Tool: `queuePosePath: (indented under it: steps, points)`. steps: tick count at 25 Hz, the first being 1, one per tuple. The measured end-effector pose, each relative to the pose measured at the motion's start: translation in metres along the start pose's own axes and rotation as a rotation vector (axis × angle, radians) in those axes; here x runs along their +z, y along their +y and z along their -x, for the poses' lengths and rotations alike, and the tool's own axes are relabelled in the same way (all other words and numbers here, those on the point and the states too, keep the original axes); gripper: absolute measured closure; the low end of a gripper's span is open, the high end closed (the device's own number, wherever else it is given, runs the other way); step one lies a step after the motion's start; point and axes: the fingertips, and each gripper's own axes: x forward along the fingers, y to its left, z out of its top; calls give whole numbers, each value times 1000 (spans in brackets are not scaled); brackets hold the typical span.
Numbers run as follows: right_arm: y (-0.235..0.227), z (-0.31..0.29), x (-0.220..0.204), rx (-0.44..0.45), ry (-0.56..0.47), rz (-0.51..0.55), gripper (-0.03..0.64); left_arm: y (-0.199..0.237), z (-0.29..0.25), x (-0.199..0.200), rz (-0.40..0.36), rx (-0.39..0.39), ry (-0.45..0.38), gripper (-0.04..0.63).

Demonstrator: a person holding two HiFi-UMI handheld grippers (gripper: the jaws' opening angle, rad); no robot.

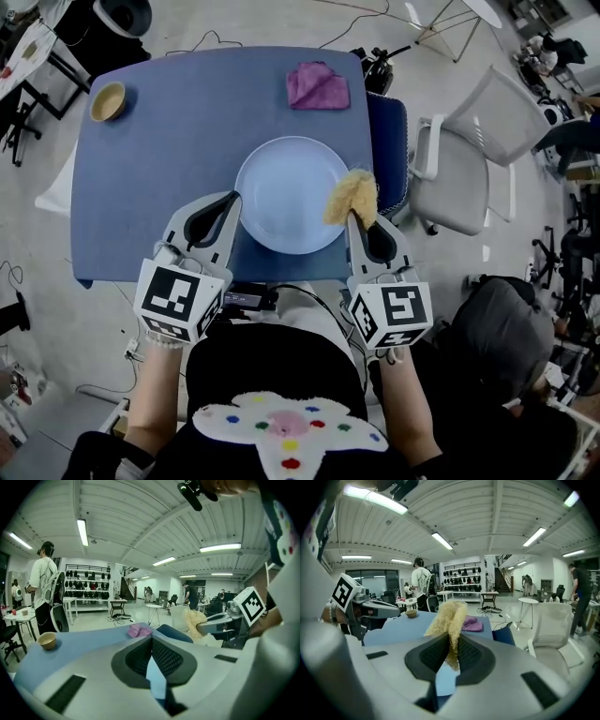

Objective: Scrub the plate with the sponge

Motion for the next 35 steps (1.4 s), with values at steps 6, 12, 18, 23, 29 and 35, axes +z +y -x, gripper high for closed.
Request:
queuePosePath:
  steps: [6,12,18,23,29,35]
  points:
    - [5,5,4,-5,-19,63,575,-5,4,1,-20,-9,-4,586]
    - [8,3,2,-10,-21,63,575,-11,-1,0,-23,-37,-3,586]
    - [22,-1,11,19,-38,115,577,-14,-4,0,-23,-54,0,586]
    - [25,-3,12,33,-36,128,577,-16,-6,1,-24,-58,0,586]
    - [24,-6,14,32,-33,139,577,-15,-7,2,-18,-59,2,586]
    - [21,-9,14,18,-32,157,577,-14,-11,0,-13,-61,6,586]
